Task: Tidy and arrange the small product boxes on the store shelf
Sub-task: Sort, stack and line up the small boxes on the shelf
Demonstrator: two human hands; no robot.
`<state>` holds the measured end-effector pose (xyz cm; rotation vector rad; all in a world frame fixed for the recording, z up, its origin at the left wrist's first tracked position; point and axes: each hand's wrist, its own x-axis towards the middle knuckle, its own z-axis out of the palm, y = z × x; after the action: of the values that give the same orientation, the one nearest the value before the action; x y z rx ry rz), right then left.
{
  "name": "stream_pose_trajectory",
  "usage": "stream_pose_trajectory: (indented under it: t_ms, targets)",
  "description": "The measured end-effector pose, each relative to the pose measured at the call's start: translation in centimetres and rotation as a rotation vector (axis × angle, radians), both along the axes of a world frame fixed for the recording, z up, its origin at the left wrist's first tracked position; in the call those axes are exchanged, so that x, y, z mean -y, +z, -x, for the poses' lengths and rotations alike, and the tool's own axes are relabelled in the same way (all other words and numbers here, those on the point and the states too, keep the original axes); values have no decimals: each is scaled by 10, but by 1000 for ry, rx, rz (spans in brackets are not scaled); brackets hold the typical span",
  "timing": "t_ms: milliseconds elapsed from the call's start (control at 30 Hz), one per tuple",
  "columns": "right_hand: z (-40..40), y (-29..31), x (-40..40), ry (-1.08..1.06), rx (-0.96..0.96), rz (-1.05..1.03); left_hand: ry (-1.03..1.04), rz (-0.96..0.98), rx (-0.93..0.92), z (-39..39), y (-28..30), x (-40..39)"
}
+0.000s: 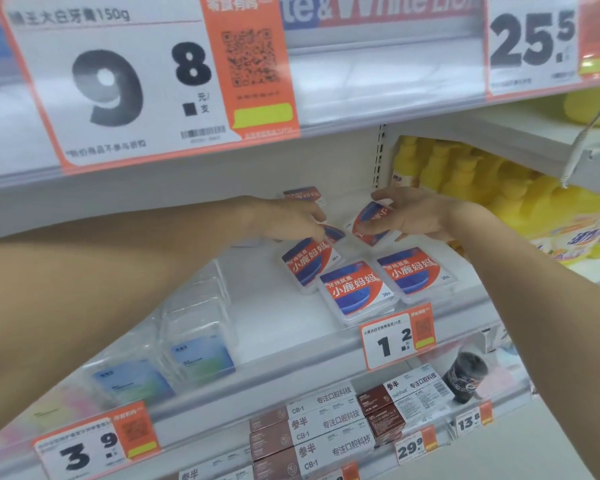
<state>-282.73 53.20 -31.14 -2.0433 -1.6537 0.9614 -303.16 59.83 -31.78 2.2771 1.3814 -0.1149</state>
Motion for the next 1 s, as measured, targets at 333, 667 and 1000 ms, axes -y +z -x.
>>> stream_pose_trajectory:
  t_ms: [333, 667, 1000]
  targets:
    - [3, -3, -17, -21, 312, -41, 83, 30, -64, -15, -7, -9]
    - [4, -8, -20, -132, 135, -164, 342, 99, 79, -27, -8, -26]
    - [-1, -11, -19, -140, -9, -225, 291, -152, 290, -8, 10, -32]
